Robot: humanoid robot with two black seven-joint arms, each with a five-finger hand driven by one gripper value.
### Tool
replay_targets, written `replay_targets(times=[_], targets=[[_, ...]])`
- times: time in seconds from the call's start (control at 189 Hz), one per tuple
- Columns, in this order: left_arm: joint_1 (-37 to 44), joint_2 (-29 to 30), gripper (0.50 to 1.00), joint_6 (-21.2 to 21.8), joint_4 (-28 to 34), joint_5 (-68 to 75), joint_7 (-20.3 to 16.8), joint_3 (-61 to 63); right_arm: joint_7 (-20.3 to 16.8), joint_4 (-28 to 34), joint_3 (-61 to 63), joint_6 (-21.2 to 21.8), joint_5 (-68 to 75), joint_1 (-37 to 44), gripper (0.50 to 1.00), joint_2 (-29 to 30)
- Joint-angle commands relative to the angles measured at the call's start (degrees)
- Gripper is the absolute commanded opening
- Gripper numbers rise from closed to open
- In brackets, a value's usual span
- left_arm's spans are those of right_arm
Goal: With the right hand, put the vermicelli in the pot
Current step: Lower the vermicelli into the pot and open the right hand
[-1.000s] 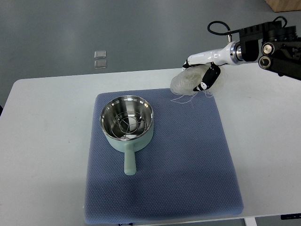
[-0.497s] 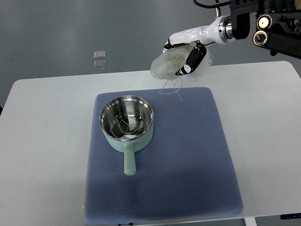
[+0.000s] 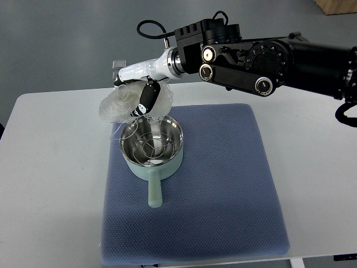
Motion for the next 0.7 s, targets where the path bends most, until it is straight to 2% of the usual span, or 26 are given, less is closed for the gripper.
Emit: replay_targets(times=[0.0,0.492,0.497,0.503,0.508,0.513,0.519,0.524,0.529,0.534,0.54,0.693], targets=[[0.0,0.0,1.0,0.1,0.0,0.0,0.0,0.1,0.0,-0.9,0.2,-0.1,0.0,-2.1,0.5,0.7],[0.0,0.0,1.0,0.0,-1.2,0.0,0.0,0.2,0.0,-1.4,0.8,-4.0,-0.4,-8.7,0.5,0.7],[0.0,0.0,1.0,0.1,-1.2,0.0,0.0,0.2,0.0,-1.4,0.8,-4.0,-0.4,-8.8,0.555,0.7],[0.0,0.0,1.0,0.1,-1.2,0.0,0.0,0.2,0.0,-1.4,0.8,-4.0,-0.4,-8.8,0.556,0.7],[0.0,0.0,1.0,0.1,-1.2,0.0,0.0,0.2,0.0,-1.4,0.8,-4.0,-0.2,-9.0,0.689,0.7],[0.0,0.0,1.0,0.1,-1.2,0.0,0.0,0.2,0.0,-1.4,0.8,-4.0,-0.2,-9.0,0.69,0.7],[0.0,0.0,1.0,0.0,-1.2,0.0,0.0,0.1,0.0,-1.4,0.8,-4.0,0.0,-9.0,0.824,0.7],[0.0,0.0,1.0,0.0,-1.2,0.0,0.0,0.1,0.0,-1.4,0.8,-4.0,0.0,-9.0,0.825,0.7],[0.0,0.0,1.0,0.1,-1.2,0.0,0.0,0.1,0.1,-1.4,0.8,-4.0,0.1,-9.2,0.933,0.7],[0.0,0.0,1.0,0.1,-1.2,0.0,0.0,0.1,0.1,-1.4,0.8,-4.0,0.1,-9.2,0.934,0.7],[0.0,0.0,1.0,0.1,-1.1,0.0,0.0,0.1,0.1,-1.4,0.8,-4.0,0.3,-9.2,0.956,0.7],[0.0,0.0,1.0,0.1,-1.1,0.0,0.0,0.1,0.1,-1.3,1.0,-4.0,0.3,-9.9,0.952,0.7]])
